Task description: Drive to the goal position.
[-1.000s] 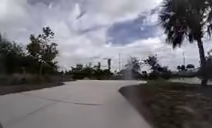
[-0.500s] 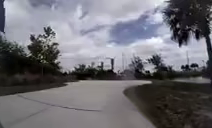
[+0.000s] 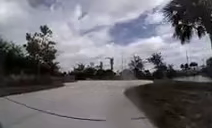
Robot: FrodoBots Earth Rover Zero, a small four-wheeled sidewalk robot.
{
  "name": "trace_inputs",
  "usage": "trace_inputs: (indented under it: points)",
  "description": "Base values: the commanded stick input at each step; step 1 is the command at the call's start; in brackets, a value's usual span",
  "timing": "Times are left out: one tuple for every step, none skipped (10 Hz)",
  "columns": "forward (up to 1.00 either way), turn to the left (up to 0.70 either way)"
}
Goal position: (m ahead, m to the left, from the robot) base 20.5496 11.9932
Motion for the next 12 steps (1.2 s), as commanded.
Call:
trace_inputs:
  points:
    - [0.59,0.01]
    - [0.59,0.01]
    - [0.59,0.01]
    - [0.59,0.01]
    - [0.59,0.01]
    - [0.59,0.01]
    - [0.59,0.01]
    - [0.59,0.01]
    - [0.59,0.01]
    - [0.59,0.01]
    - [0.59,0.01]
    - [0.59,0.01]
